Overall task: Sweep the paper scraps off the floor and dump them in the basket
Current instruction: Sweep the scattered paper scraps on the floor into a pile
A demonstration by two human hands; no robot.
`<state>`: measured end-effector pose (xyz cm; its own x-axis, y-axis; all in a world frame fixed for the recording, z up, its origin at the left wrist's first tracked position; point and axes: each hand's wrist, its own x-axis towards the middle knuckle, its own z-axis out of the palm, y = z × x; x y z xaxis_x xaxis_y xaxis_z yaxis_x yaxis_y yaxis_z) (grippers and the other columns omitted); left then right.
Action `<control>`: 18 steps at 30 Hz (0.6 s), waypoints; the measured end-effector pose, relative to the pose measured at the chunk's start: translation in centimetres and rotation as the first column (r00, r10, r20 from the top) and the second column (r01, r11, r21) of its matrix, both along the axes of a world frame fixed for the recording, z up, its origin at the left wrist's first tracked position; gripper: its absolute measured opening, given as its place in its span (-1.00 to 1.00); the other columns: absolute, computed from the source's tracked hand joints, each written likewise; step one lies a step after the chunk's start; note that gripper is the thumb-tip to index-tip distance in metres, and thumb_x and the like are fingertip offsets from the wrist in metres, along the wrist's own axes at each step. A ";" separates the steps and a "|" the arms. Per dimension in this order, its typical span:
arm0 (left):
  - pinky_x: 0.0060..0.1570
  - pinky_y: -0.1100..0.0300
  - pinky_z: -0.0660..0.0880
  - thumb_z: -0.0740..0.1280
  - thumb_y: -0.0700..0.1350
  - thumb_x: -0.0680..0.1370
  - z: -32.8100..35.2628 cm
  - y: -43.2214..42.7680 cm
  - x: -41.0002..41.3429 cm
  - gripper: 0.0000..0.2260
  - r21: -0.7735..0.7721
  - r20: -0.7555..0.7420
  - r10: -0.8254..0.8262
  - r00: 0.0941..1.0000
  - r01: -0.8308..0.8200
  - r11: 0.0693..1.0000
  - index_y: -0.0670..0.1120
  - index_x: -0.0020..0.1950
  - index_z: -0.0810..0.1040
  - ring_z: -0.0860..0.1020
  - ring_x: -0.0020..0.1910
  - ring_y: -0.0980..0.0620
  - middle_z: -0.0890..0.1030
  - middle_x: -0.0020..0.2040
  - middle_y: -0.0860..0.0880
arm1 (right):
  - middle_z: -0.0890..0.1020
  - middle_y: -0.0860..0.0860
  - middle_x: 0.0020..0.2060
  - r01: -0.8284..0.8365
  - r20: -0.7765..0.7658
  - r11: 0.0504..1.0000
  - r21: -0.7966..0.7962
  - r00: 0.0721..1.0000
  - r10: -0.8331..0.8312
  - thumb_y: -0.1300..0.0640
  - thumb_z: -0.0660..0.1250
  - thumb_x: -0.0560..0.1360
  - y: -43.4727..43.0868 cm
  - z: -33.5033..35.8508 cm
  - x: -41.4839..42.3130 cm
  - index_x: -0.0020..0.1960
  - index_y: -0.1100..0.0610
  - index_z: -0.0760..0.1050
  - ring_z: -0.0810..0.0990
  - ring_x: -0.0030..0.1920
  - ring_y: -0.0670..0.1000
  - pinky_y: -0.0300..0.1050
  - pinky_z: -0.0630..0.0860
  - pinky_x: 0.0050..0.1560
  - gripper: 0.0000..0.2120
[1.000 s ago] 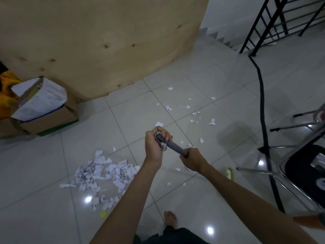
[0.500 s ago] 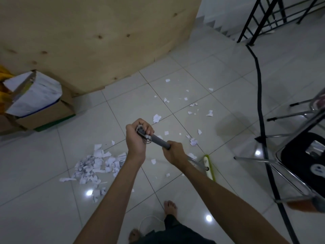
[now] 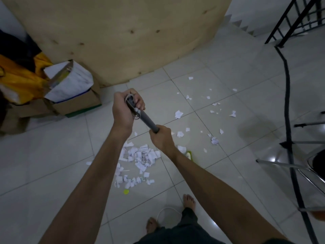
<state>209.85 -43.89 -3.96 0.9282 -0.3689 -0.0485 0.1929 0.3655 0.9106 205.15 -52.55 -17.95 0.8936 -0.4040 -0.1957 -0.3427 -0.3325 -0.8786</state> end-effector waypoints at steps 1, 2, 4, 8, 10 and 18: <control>-0.40 0.20 0.21 -0.09 -0.16 0.53 0.5 1.1 0.5 -0.64 0.018 0.001 0.002 1.000 -0.002 1.000 -0.09 -0.44 0.26 0.24 -0.52 0.10 0.28 -0.55 0.04 | 0.43 0.04 -0.43 -0.004 0.005 1.000 0.017 1.000 0.004 0.24 0.27 0.51 1.3 0.4 0.6 -0.21 0.18 0.43 0.37 -0.43 -0.02 -0.28 0.32 -0.39 -0.88; -0.39 0.20 0.21 -0.09 -0.15 0.53 0.9 1.9 1.0 -0.62 0.029 0.007 0.004 1.000 -0.004 1.000 -0.08 -0.47 0.28 0.24 -0.53 0.10 0.28 -0.56 0.05 | 0.42 0.02 -0.45 -0.007 0.006 0.999 0.032 1.000 0.006 0.24 0.27 0.51 2.3 0.7 1.2 -0.20 0.18 0.42 0.36 -0.44 -0.02 -0.24 0.33 -0.36 -0.88; -0.39 0.19 0.21 -0.07 -0.11 0.51 1.4 3.2 1.6 -0.56 0.049 0.034 -0.003 0.999 0.001 0.999 -0.02 -0.54 0.33 0.24 -0.54 0.11 0.29 -0.58 0.06 | 0.38 -0.04 -0.47 -0.010 0.003 0.999 0.050 1.000 0.010 0.23 0.27 0.52 3.8 1.1 2.1 -0.18 0.17 0.42 0.33 -0.47 -0.08 -0.23 0.32 -0.36 -0.89; -0.41 0.21 0.24 0.01 -0.05 0.40 2.3 5.3 2.7 -0.74 0.076 0.101 -0.020 0.995 0.012 0.997 -0.07 -0.47 0.30 0.23 -0.53 0.09 0.29 -0.58 0.05 | 0.39 -0.04 -0.46 0.010 0.009 0.994 0.112 1.000 -0.011 0.23 0.25 0.52 6.4 1.9 3.2 -0.17 0.19 0.43 0.33 -0.47 -0.08 -0.25 0.32 -0.39 -0.90; -0.43 0.23 0.26 0.04 -0.04 0.35 2.6 5.8 3.2 -0.73 0.071 0.107 -0.033 0.994 0.025 0.997 -0.02 -0.53 0.34 0.23 -0.54 0.08 0.29 -0.58 0.04 | 0.40 -0.03 -0.46 0.030 0.016 0.990 0.136 0.999 -0.033 0.22 0.24 0.53 7.3 2.4 3.4 -0.18 0.19 0.42 0.34 -0.48 -0.07 -0.23 0.33 -0.40 -0.89; -0.48 0.28 0.29 0.04 -0.08 0.35 3.8 4.8 3.3 -0.83 0.091 0.189 -0.102 0.977 0.086 0.992 -0.10 -0.42 0.26 0.23 -0.56 0.08 0.28 -0.60 0.03 | 0.40 0.01 -0.47 0.143 0.011 0.971 0.194 0.989 -0.148 0.20 0.23 0.51 7.9 3.2 3.6 -0.32 0.13 0.39 0.33 -0.49 -0.03 -0.21 0.32 -0.45 -0.77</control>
<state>213.17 -39.12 -0.13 0.8843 -0.4574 0.0940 0.0409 0.2763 0.9602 208.74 -44.70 -14.71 0.8337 -0.4869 -0.2604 -0.3518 -0.1049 -0.9302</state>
